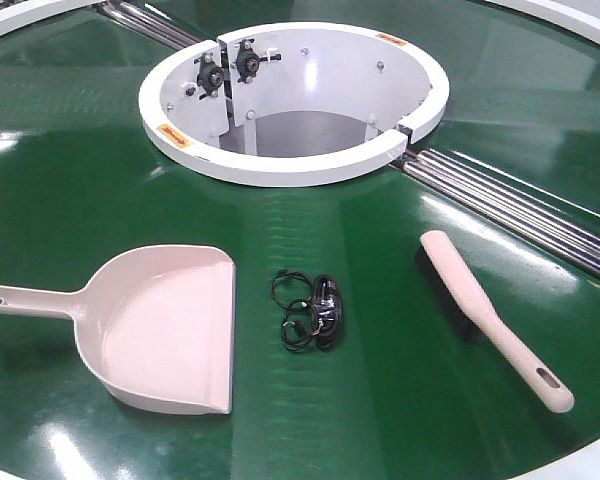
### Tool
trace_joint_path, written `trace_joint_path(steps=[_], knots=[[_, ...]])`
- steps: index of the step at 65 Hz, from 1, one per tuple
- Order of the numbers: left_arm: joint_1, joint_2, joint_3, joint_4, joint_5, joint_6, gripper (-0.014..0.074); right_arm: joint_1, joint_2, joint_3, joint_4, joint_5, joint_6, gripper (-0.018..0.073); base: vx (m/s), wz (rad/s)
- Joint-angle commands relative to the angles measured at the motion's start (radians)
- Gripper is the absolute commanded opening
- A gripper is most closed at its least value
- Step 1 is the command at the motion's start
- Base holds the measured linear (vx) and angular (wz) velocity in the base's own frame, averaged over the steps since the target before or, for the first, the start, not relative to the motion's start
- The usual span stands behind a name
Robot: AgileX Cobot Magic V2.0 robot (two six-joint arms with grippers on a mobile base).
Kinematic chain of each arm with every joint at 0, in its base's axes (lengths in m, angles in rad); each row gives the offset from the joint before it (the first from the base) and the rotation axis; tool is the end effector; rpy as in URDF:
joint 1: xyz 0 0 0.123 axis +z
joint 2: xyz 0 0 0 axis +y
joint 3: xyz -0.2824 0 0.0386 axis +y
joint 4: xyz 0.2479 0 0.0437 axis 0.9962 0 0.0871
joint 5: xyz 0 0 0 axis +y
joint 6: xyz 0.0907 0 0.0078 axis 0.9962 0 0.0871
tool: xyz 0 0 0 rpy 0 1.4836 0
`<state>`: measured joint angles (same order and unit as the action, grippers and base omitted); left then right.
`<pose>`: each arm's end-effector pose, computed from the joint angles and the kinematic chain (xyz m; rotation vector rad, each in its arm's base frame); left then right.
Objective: Clean and inspect green conveyor with broom and dustpan
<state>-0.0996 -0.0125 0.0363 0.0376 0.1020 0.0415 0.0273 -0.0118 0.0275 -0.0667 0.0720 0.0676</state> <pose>0.0567 -0.0053 0.1922 0.1405 1.6032 -0.0129 0.0567 0.0011 0.1979 -0.0168 1.5711 0.0185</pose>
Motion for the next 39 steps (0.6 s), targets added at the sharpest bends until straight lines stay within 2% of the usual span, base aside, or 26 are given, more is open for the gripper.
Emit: trace_joint_path(steps=[1,39], knots=[[0.0,-0.014,0.001,-0.001,-0.084,-0.003,-0.0006,-0.003,-0.011,0.003,-0.004,-0.072,-0.012,-0.0008,0.0,0.0],[0.0,-0.014,0.001,-0.001,-0.084,-0.003,-0.0006,-0.003,-0.01,0.003,-0.004,-0.072,-0.012,-0.0008,0.0,0.0]])
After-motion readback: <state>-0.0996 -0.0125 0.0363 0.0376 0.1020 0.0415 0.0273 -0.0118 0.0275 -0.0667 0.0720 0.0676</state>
